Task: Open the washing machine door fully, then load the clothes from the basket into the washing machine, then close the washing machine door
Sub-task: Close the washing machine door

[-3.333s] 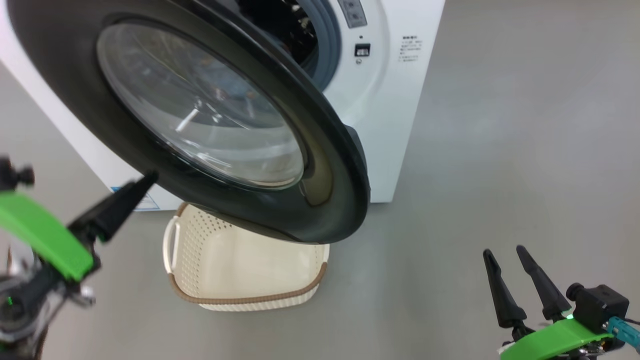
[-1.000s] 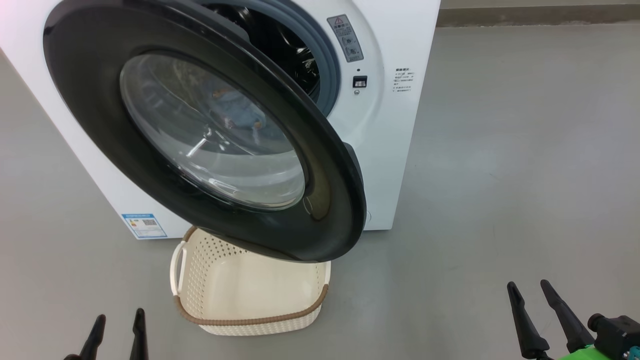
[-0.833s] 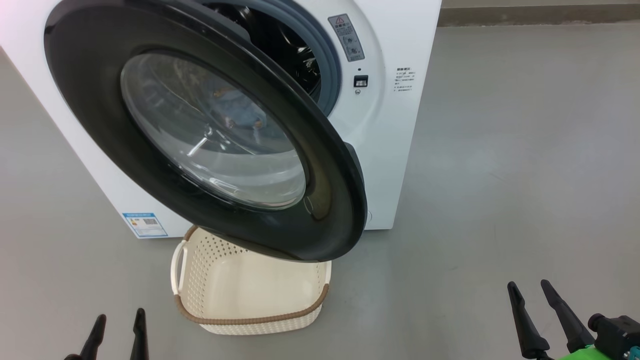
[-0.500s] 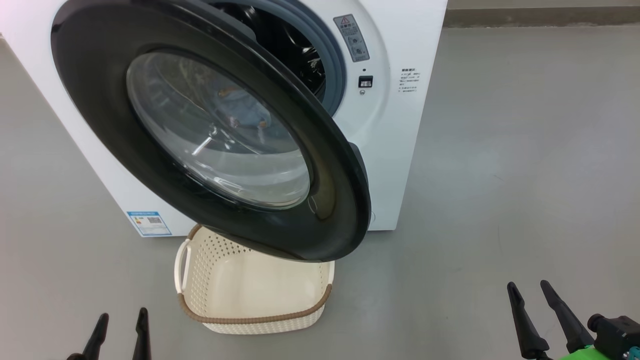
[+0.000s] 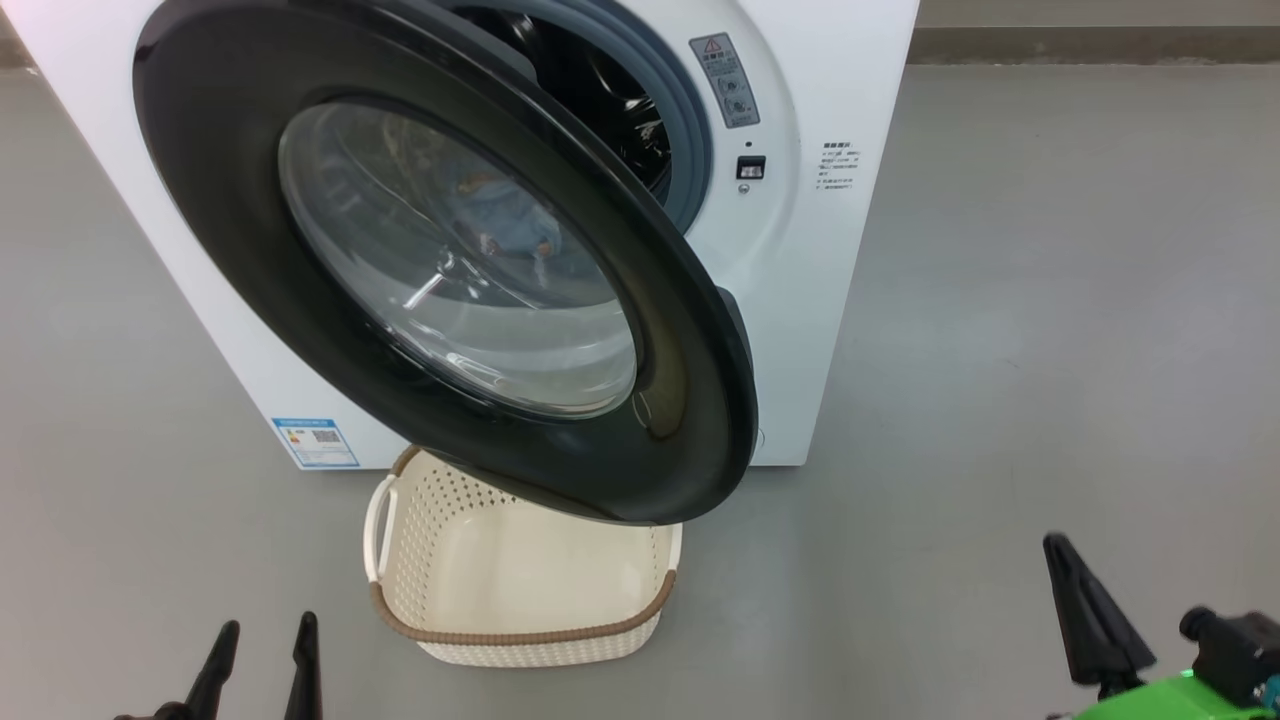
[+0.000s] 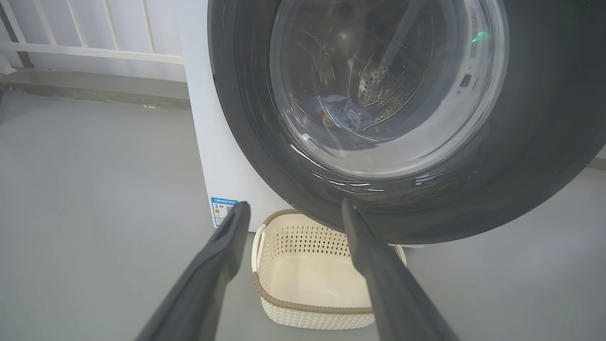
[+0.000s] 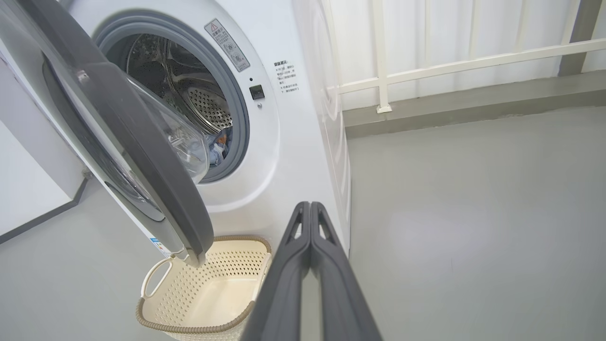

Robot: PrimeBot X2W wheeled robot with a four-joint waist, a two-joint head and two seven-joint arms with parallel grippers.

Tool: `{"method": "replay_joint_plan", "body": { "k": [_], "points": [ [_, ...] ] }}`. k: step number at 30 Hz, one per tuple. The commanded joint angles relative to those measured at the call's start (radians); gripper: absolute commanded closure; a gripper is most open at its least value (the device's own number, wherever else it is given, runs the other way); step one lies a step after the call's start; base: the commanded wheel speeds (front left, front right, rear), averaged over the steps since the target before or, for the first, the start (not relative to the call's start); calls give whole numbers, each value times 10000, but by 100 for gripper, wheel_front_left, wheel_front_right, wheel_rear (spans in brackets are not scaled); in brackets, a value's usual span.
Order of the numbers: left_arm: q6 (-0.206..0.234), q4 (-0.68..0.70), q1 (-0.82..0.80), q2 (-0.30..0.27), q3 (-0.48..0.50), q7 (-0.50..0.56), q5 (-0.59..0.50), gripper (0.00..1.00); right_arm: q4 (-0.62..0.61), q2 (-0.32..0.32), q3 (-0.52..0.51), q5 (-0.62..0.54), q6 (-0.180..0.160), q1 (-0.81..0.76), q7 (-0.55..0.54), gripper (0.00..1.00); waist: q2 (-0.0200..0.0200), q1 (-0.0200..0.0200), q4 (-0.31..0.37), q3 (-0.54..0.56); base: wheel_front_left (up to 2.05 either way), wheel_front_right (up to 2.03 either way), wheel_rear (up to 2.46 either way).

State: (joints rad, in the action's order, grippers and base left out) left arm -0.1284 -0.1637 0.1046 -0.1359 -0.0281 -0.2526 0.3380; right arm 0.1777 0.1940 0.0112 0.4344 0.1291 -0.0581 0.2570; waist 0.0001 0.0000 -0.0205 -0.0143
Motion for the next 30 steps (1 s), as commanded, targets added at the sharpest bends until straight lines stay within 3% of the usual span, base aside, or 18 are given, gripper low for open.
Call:
{"method": "replay_joint_plan", "body": {
  "k": [1,8,18,23,30],
  "points": [
    [-23,370,-216,-157,283,-91,-86,0,-623,101,182,80,16,673,48,100,-1,0,-53,-2,0,0,0],
    [-23,588,-341,-187,61,-91,-35,0,-2116,119,700,330,16,1803,48,100,-1,0,-264,-52,0,0,0],
    [-23,961,-511,-67,-179,-91,-63,0,-3723,212,2686,609,16,3164,48,100,-1,0,-708,-76,0,0,0],
    [-23,1054,-544,-11,-236,-91,-64,0,-3736,99,3998,706,16,3608,48,100,-1,0,-968,-172,0,0,0],
    [-23,1020,-744,131,-278,-91,-22,0,-2441,60,5699,891,16,3810,48,100,-1,0,-1333,-512,0,0,0]
  ]
}}
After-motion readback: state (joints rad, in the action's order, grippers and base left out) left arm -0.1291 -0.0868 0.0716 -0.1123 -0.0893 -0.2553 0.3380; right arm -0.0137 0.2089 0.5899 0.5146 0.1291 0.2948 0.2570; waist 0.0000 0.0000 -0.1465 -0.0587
